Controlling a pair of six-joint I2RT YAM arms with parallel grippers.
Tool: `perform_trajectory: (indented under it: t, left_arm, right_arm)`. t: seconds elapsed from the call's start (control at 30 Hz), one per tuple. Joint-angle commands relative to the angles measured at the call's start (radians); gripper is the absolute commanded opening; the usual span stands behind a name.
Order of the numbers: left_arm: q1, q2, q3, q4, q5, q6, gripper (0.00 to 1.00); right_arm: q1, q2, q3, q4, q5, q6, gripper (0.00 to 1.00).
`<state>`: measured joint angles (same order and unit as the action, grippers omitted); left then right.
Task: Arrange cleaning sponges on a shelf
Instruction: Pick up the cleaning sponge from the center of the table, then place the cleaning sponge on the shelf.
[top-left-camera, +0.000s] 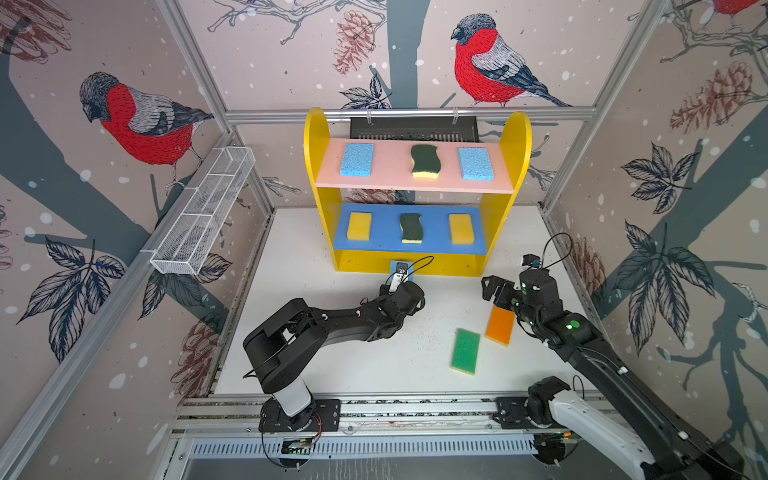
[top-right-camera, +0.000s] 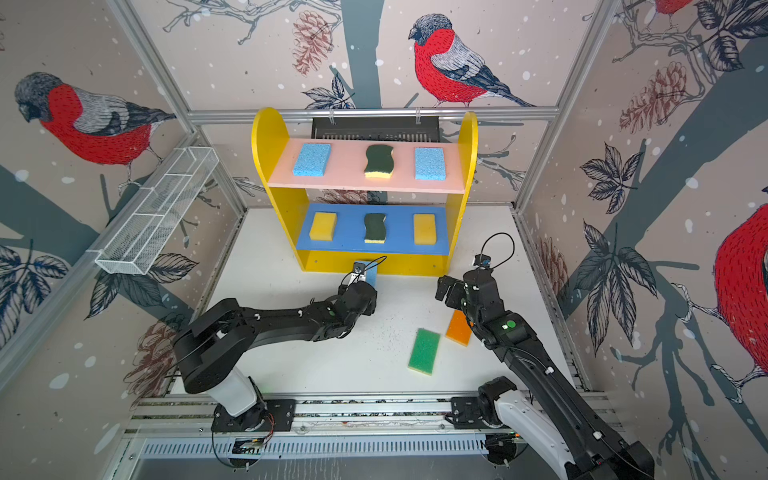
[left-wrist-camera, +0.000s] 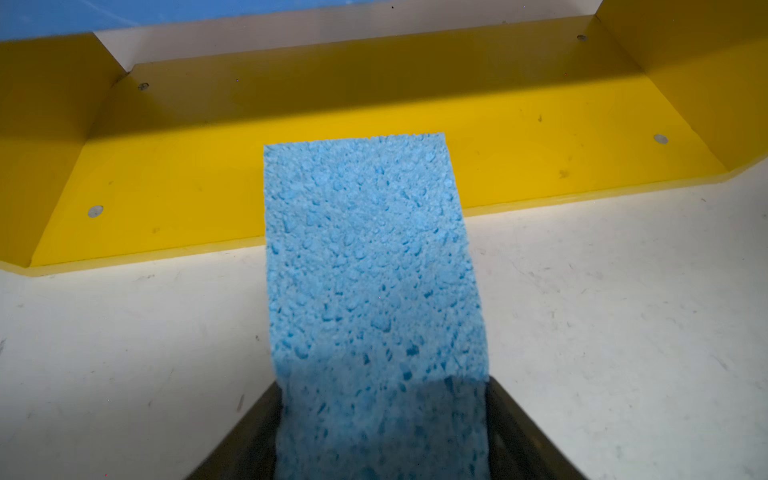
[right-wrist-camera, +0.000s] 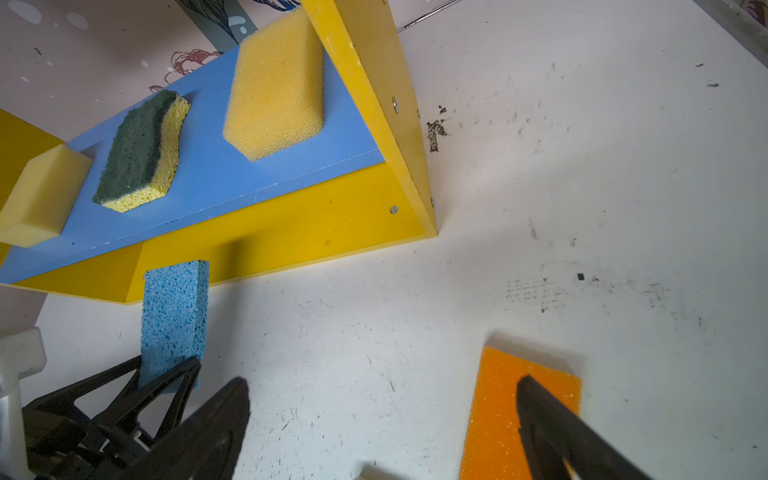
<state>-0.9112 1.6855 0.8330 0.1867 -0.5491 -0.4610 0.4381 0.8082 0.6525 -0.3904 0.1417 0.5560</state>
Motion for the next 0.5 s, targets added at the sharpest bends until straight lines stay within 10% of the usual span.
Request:
perform_trajectory:
  t: [0.0,0.47]
  left_arm:
    - [0.008,0.019,0.017,0.068,0.005,0.040,0.70]
    - [0.058,0.148,0.109,0.125,0.005,0.076,0.71]
  right_arm:
    - [0.001,-0.004,-0.002,0.036,-0.022,0.013,1.00]
    - [0.000,-0.024,-0.004,0.039,-0.031,0.002,1.00]
